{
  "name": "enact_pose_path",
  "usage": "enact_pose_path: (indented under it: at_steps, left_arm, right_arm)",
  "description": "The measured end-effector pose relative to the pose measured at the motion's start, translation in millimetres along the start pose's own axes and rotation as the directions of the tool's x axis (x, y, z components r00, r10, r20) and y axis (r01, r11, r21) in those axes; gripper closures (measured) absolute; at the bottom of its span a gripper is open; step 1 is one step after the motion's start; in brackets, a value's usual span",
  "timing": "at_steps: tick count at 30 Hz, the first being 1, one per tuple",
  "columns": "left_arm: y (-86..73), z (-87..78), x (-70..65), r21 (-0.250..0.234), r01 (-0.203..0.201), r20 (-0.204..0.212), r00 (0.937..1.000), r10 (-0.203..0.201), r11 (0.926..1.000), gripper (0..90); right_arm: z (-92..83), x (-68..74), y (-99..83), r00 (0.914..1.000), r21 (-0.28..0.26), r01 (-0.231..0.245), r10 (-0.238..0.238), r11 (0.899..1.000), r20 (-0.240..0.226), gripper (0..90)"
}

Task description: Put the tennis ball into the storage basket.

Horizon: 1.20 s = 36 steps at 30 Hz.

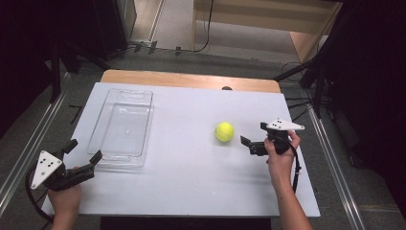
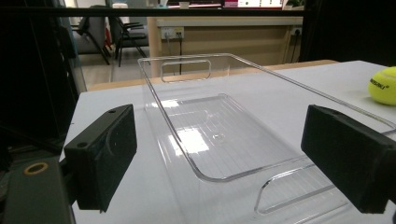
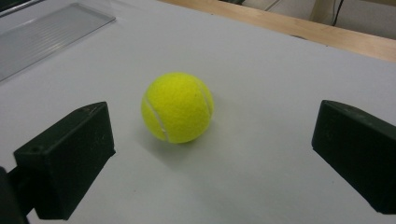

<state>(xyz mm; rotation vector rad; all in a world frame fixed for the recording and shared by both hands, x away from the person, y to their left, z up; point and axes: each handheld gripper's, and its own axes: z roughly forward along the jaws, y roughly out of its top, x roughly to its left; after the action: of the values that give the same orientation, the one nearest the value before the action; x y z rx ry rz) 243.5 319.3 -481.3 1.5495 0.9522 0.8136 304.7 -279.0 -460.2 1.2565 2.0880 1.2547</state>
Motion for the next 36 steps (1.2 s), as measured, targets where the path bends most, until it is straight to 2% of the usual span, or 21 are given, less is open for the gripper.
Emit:
enact_pose_path:
  at_steps: [18, 36]
  left_arm:
    - [0.1, -0.1, 0.0, 0.0, -0.001, 0.001, 1.0, 0.001, 1.0, 11.1]
    - [0.0, -0.1, -0.6, 0.004, -0.005, 0.0, 1.0, 0.005, 1.0, 11.0]
  right_arm:
    - [16.8, 0.3, 7.7, 0.9997, 0.036, 0.006, -0.006, 0.999, -0.024, 0.0]
    - [33.8, 0.7, 24.9, 0.9984, 0.086, 0.04, -0.036, 0.996, -0.044, 0.0]
